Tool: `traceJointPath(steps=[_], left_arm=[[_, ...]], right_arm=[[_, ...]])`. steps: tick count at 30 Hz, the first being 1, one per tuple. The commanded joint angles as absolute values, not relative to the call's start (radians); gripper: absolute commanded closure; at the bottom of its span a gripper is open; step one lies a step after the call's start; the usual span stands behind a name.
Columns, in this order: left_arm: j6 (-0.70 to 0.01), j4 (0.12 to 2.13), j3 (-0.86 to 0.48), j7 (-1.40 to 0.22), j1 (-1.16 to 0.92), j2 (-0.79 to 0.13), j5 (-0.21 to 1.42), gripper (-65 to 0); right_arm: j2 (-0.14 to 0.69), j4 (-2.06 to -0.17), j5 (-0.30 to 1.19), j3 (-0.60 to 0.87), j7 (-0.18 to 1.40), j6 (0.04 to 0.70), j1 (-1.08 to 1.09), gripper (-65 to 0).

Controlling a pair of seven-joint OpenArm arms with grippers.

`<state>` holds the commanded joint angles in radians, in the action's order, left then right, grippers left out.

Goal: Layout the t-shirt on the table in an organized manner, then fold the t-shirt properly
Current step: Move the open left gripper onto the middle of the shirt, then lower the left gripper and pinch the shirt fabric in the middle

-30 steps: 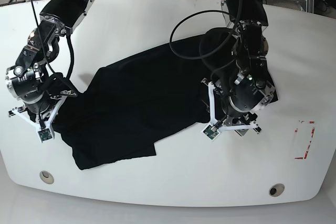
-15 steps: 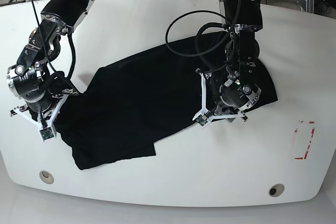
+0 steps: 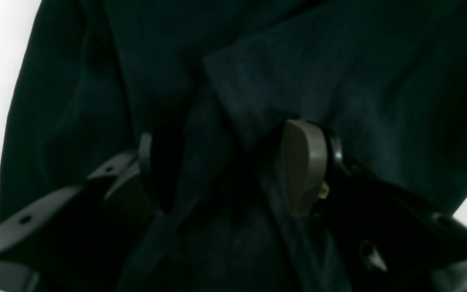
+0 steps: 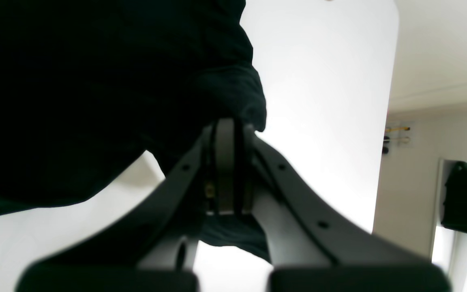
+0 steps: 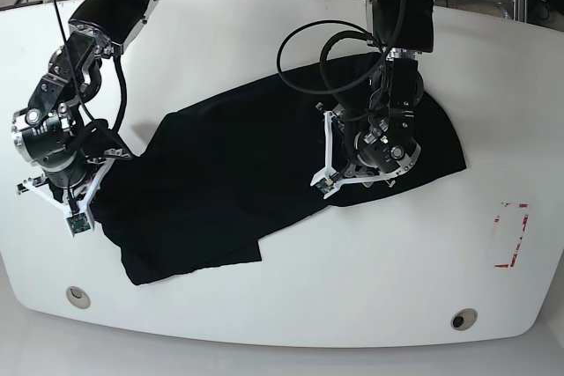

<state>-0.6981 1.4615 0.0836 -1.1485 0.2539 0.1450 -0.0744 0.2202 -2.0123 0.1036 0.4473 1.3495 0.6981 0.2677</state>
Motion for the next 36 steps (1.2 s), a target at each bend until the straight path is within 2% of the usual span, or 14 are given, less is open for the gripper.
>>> traceJointPath(steps=[19,25,36], left_arm=[[-0.698,1.461,0.088,-1.148,0.283,0.157,-0.074,-36.3],[-0.698,1.458,0.140,-1.148,0.283,0.157,-0.074,-36.3],[-0.698,1.368,0.145,-1.109,0.297,0.157,-0.074,-36.1]], right_arm=[[0.220,-2.012,0.107,0.447,1.349,0.698,0.268,-0.5],[0.220,-2.012,0.107,0.447,1.349,0.698,0.268,-0.5],[0.220,-2.012,0.107,0.447,1.349,0.698,0.268,-0.5]])
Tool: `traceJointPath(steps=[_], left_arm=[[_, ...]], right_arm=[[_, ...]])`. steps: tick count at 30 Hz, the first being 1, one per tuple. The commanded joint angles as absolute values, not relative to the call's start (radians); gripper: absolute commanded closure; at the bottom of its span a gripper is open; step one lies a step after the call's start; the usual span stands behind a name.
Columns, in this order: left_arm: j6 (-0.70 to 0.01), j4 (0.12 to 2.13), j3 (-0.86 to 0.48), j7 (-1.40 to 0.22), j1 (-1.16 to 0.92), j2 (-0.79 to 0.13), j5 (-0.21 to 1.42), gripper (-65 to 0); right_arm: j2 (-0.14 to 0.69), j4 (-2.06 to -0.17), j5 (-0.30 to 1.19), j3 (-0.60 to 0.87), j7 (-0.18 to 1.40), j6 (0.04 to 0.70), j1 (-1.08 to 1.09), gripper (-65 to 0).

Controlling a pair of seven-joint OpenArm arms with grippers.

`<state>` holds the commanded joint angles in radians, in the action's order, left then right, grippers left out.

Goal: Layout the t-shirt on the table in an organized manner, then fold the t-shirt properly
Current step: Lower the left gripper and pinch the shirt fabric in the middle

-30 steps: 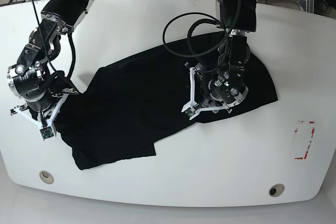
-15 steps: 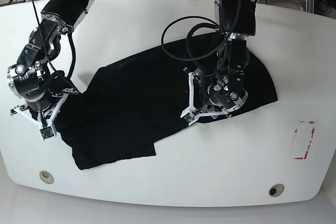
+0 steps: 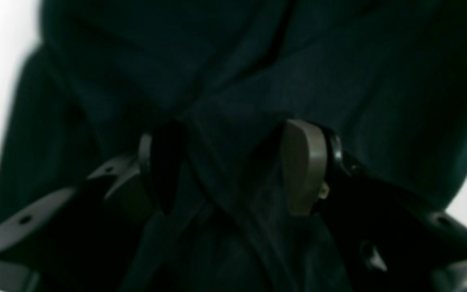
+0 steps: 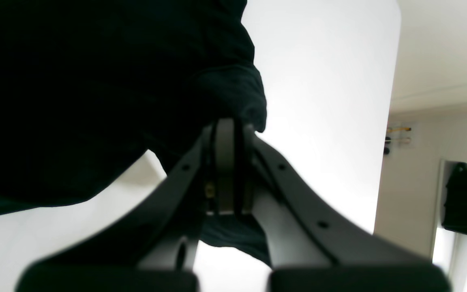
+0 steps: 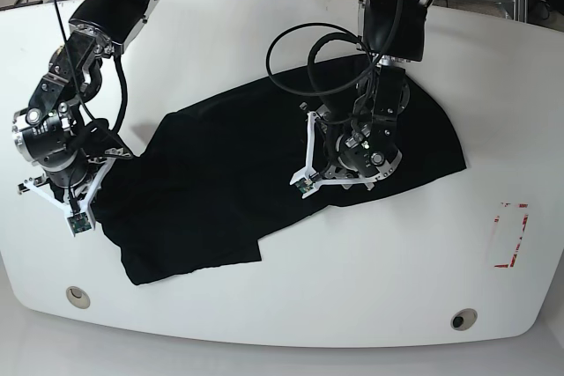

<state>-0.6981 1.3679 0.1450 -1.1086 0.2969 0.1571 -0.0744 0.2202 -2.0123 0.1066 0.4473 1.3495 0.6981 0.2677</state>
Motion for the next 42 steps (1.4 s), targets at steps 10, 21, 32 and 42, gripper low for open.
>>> traceJointPath(steps=[10,21,32,42], left_arm=[[-0.698,1.372,0.143,-1.112,0.314,0.157,-0.074,-36.1],[-0.698,1.372,0.145,-1.115,0.315,0.157,-0.039,-36.0],[-0.698,1.374,0.145,-1.155,0.312,0.157,0.036,-35.8],[-0.698,1.374,0.142,-1.150,0.317,0.157,0.033,-27.8]], right_arm=[[0.220,-2.012,0.107,0.447,1.349,0.698,0.268,-0.5],[0.220,-2.012,0.107,0.447,1.349,0.698,0.268,-0.5],[0.220,-2.012,0.107,0.447,1.349,0.698,0.269,-0.5],[0.220,-2.012,0.107,0.447,1.349,0.698,0.271,-0.5]])
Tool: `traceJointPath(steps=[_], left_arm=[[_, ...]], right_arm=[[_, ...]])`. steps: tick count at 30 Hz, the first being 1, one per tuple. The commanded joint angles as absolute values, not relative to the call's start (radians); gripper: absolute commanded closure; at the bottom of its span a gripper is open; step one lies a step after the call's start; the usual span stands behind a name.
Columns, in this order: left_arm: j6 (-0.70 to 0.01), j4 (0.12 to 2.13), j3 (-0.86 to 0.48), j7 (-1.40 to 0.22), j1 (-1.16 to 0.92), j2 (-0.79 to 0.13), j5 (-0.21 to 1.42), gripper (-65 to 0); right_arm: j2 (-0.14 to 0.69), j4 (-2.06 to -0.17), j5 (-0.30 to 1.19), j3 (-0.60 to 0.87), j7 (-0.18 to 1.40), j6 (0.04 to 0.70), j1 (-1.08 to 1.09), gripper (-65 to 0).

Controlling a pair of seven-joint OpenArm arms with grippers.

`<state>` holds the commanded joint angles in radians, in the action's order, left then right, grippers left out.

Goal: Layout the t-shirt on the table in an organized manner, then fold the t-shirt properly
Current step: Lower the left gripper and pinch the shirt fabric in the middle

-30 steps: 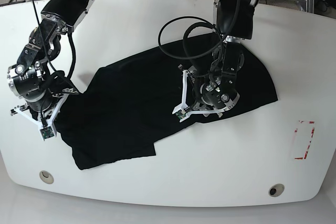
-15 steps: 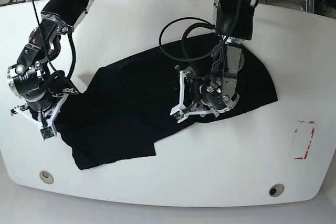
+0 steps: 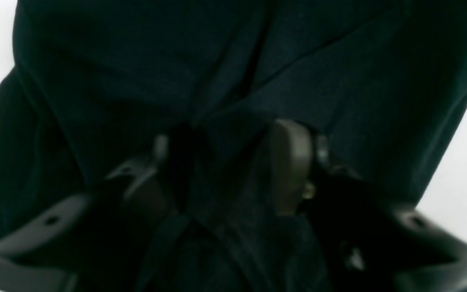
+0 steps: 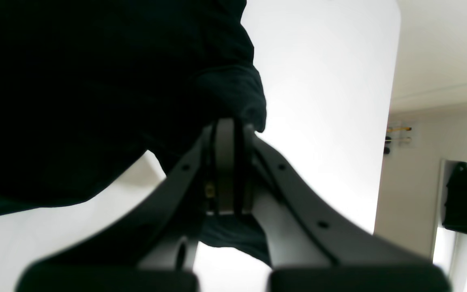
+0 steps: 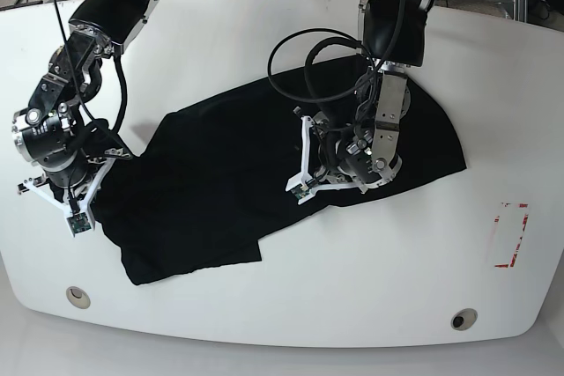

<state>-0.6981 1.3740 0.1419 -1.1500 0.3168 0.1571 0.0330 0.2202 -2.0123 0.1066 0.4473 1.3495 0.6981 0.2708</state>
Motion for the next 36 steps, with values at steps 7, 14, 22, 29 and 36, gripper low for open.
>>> traceJointPath(steps=[7,14,22,29,36], left_arm=[[-0.698,1.371,0.140,-1.119,0.344,0.157,0.031,-35.7],[-0.698,1.325,0.140,-1.093,0.371,0.153,0.031,-36.7],[-0.659,1.233,0.140,-1.052,0.386,0.147,0.033,-36.8],[-0.651,1.219,0.140,-1.018,0.387,0.147,0.030,-36.8],[-0.616,1.218,0.143,-1.010,0.386,0.145,-0.002,-36.8]], right_arm=[[0.220,-2.012,0.107,0.447,1.349,0.698,0.271,-0.5],[0.220,-2.012,0.107,0.447,1.349,0.698,0.271,-0.5],[0.220,-2.012,0.107,0.447,1.349,0.698,0.271,-0.5],[0.220,-2.014,0.107,0.447,1.349,0.698,0.269,-0.5],[0.220,-2.014,0.107,0.447,1.349,0.698,0.269,-0.5]])
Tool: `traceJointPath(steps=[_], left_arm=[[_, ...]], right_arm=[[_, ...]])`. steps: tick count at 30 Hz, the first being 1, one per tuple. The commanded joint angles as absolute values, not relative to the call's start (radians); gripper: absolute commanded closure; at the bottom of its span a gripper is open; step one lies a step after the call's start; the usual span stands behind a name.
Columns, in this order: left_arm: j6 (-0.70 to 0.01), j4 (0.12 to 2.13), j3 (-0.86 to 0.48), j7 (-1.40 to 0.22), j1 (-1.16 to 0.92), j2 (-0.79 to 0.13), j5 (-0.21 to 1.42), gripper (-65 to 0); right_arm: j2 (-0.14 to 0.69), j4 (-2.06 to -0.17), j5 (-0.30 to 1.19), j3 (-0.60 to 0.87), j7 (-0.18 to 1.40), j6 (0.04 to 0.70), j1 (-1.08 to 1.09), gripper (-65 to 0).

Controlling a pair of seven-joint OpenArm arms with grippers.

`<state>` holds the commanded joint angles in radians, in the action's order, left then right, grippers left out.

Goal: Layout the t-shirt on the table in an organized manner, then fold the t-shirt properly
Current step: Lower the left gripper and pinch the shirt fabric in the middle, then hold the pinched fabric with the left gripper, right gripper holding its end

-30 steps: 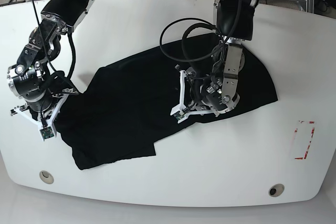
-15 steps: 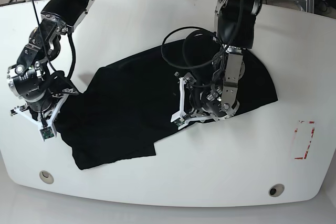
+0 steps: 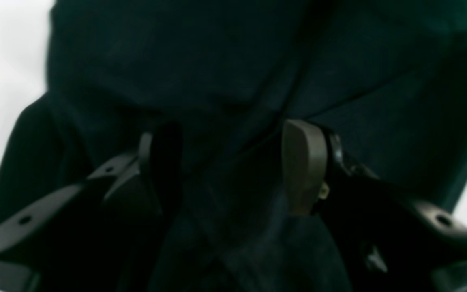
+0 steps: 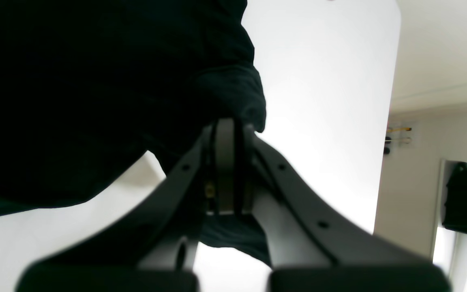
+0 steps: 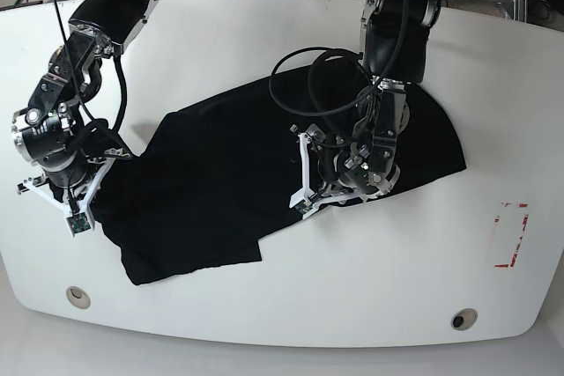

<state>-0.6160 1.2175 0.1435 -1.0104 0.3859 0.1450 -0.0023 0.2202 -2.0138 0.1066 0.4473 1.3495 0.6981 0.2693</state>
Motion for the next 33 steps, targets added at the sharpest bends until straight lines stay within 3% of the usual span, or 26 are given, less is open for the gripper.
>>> traceJointPath(steps=[19,24,33], left_arm=[[-0.619,1.225,0.143,-1.076,0.380,0.133,0.002,-36.8],[-0.694,1.253,0.142,-1.113,0.380,0.133,0.002,-36.7],[-0.698,1.353,0.140,-1.184,0.378,0.134,0.002,-36.7]], right_arm=[[0.220,-2.014,0.107,0.449,1.349,0.698,0.269,-0.5],[0.220,-2.012,0.108,0.449,1.348,0.698,0.269,-0.5],[0.220,-2.012,0.108,0.449,1.328,0.698,0.269,-0.5]])
